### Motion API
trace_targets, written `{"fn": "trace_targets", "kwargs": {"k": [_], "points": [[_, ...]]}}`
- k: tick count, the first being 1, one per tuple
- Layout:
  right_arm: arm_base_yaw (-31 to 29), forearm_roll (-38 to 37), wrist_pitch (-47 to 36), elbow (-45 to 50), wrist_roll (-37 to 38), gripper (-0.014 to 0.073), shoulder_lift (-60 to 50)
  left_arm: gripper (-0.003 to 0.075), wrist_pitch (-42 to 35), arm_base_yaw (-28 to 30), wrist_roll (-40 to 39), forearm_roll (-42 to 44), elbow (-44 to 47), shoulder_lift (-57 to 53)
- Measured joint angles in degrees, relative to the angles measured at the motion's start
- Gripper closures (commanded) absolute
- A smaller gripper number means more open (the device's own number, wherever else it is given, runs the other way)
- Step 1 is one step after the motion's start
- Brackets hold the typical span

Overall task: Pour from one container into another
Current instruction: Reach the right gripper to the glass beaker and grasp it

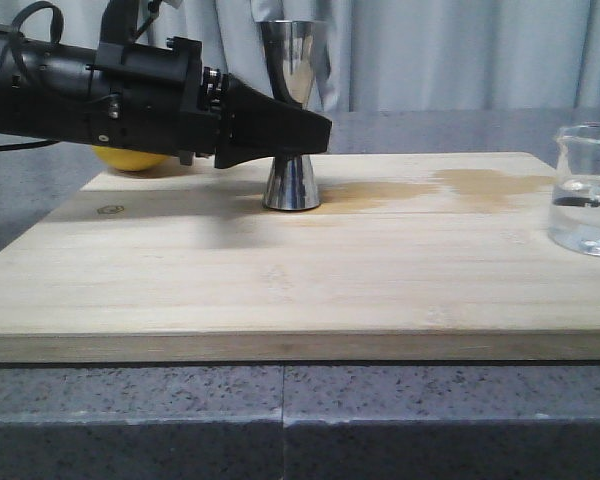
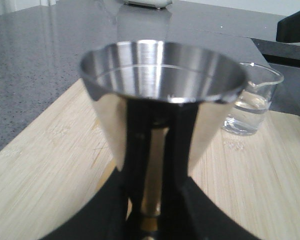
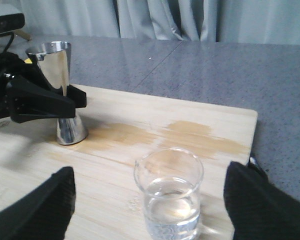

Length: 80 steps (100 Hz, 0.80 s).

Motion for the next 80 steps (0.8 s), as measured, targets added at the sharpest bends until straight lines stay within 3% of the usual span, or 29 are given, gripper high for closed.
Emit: {"fn": "trace_targets", "kwargs": {"k": [23, 80], "points": [[0.0, -1.6, -11.1, 4.1, 0.0, 0.0041, 3.9, 0.0659, 0.0, 0.0, 0.0, 0.0, 0.0, 0.0], [0.0, -5.0, -26.6, 4.2, 0.1, 0.0042, 25.1, 0.0659, 0.0, 0.0, 0.0, 0.0, 0.0, 0.0]]}}
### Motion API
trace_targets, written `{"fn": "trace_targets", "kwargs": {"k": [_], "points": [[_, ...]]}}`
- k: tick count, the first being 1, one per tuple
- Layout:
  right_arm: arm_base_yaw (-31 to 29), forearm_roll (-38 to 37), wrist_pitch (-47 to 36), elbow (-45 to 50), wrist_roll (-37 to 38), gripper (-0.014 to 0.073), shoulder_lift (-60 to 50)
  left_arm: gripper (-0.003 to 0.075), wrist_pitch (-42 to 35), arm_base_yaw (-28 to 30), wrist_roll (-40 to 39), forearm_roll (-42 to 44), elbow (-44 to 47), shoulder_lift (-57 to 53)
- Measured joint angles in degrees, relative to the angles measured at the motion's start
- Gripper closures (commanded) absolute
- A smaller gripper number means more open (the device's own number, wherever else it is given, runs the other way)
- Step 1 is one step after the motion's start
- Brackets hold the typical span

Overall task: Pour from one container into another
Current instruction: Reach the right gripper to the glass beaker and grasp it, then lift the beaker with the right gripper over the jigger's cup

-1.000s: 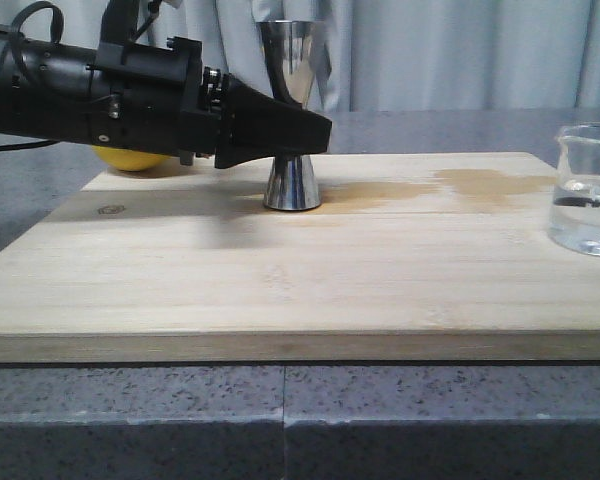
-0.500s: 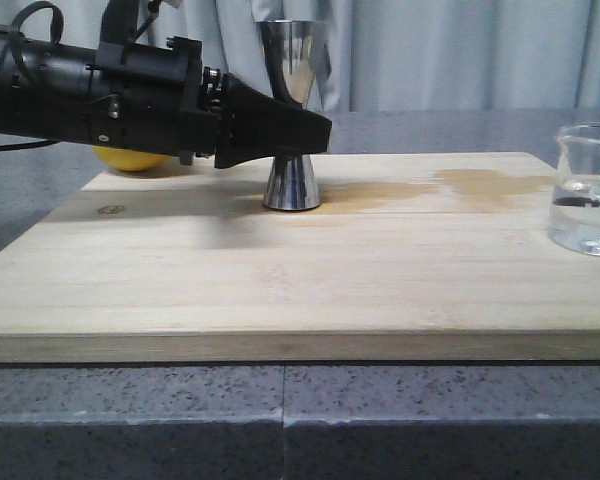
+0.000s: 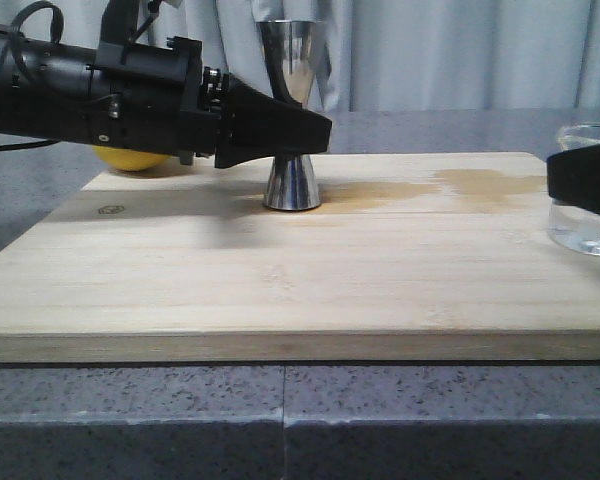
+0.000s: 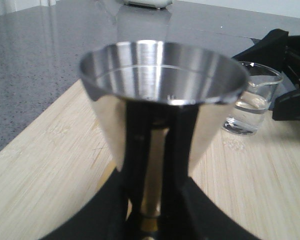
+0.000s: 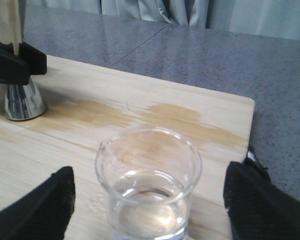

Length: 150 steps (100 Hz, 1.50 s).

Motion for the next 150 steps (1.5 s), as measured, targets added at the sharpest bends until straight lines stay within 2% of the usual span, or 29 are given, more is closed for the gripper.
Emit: {"fn": "trace_targets", "kwargs": {"k": [46, 75, 91, 127, 150], "points": [[0.0, -0.1, -9.1, 0.0, 0.0, 0.0050, 10.6, 0.0659, 0.1, 0.0, 0.0, 0.0, 0.0, 0.0], [0.0, -0.2, -11.0, 0.0, 0.0, 0.0256, 12.3, 0.0659, 0.1, 0.0, 0.0, 0.0, 0.0, 0.0], [0.0, -0.3, -11.0, 0.0, 0.0, 0.0314, 12.3, 0.0659, 0.1, 0.0, 0.0, 0.0, 0.0, 0.0], [0.0, -0.3, -10.2, -2.8, 0.0, 0.0316, 12.3, 0.0659, 0.1, 0.0, 0.0, 0.0, 0.0, 0.0], [0.0, -1.0, -2.2, -11.0, 0.0, 0.0316, 12.6, 0.0659, 0.1, 0.0, 0.0, 0.0, 0.0, 0.0]]}}
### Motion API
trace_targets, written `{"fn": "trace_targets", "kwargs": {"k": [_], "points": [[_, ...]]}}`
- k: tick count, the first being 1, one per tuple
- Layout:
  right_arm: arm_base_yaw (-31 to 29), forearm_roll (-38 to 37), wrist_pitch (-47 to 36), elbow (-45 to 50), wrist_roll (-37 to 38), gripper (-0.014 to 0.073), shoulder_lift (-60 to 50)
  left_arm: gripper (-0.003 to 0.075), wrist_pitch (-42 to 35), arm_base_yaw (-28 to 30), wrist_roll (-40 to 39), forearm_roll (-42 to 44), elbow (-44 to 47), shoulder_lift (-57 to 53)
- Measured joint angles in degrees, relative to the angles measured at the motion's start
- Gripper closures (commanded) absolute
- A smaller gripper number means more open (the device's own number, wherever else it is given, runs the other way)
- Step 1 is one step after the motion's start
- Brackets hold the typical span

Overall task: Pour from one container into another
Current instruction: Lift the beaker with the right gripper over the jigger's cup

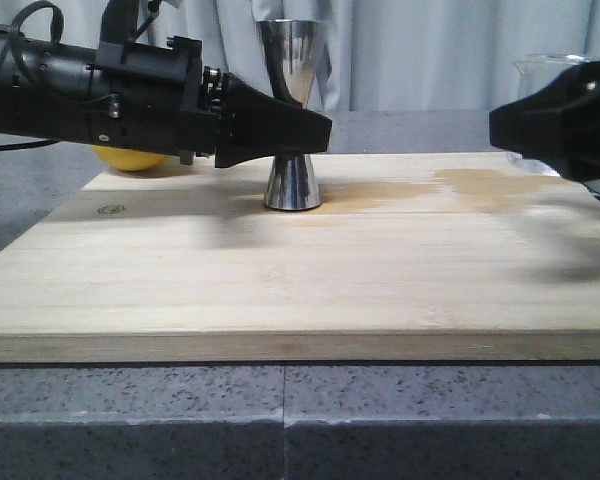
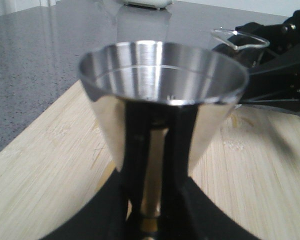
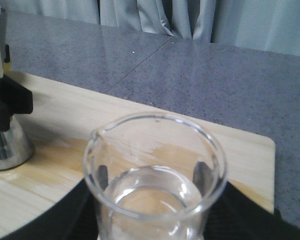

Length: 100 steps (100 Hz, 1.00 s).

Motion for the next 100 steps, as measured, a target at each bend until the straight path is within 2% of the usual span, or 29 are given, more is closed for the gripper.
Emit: {"fn": "trace_targets", "kwargs": {"k": [45, 100], "points": [[0.0, -10.2, 24.2, -20.1, 0.0, 0.0316, 2.0, 0.0659, 0.0, 0.0, 0.0, 0.0, 0.0, 0.0], [0.8, -20.1, 35.6, -34.9, 0.0, 0.0316, 8.6, 0.0659, 0.0, 0.0, 0.0, 0.0, 0.0, 0.0]]}}
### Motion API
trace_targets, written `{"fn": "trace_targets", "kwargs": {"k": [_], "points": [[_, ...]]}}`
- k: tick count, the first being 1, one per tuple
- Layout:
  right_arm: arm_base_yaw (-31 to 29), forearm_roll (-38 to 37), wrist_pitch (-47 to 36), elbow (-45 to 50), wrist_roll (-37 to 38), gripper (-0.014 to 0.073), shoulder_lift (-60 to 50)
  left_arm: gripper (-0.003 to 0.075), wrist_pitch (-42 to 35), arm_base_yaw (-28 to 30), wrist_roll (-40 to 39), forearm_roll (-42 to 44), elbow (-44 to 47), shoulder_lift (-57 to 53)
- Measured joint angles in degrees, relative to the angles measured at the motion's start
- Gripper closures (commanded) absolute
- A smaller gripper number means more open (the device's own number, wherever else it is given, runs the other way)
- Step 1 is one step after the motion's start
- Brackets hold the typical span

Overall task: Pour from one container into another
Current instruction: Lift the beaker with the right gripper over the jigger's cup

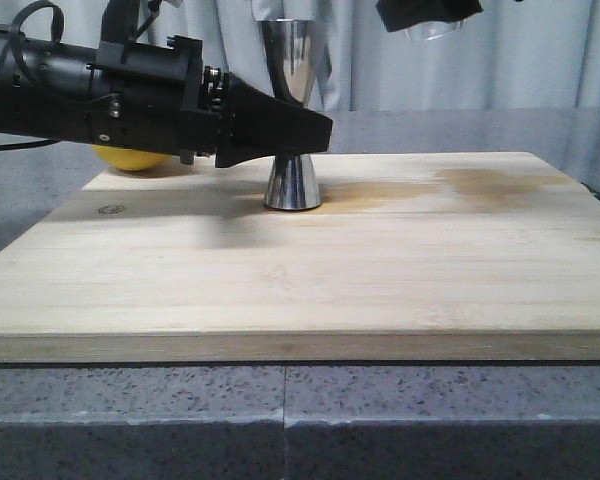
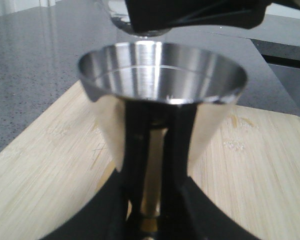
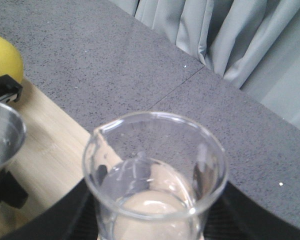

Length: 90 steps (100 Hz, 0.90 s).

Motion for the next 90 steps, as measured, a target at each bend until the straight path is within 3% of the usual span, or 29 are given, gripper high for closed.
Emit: {"fn": "trace_targets", "kwargs": {"k": [90], "points": [[3.5, -5.9, 5.3, -2.7, 0.0, 0.0316, 0.1, 0.0659, -0.3, -2.3, 0.0, 0.1, -0.9, 0.0]]}}
